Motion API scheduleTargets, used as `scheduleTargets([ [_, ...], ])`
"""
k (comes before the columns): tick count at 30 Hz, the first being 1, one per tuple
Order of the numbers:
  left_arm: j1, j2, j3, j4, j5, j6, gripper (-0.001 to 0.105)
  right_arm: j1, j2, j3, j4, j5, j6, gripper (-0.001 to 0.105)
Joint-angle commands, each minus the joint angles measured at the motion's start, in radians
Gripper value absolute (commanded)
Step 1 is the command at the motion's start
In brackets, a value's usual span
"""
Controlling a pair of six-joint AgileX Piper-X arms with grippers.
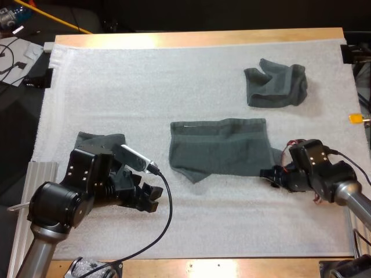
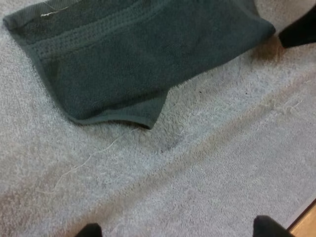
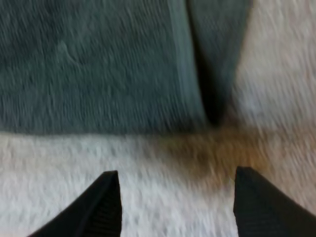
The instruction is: Pick towel from pile, fold and stack
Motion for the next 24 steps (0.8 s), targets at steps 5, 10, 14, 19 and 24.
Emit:
scheduleTargets([
  [5,-0.001,-0.004,0.003,-0.013,0.017,-0.013,0.06,-0.009,0.145,-0.004,-0.123,-0.009,0.039,0.043],
  [10,0.002,-0.001,0.003,-0.015,0.022,-0.017,0.06,-0.025,0.206,-0.006,-0.176,-0.047,0.08,0.041],
  [14,0.001,-0.003,0.003,-0.016,0.024,-0.018,0.06,-0.033,0.233,-0.008,-0.197,-0.066,0.108,0.041],
  [19,0.0,-0.001,0.002,-0.016,0.027,-0.018,0.06,-0.037,0.258,-0.007,-0.207,-0.078,0.133,0.033],
  [24,-0.003,-0.001,0.003,-0.015,0.026,-0.014,0.06,-0.035,0.226,-0.015,-0.234,-0.084,0.138,0.035],
])
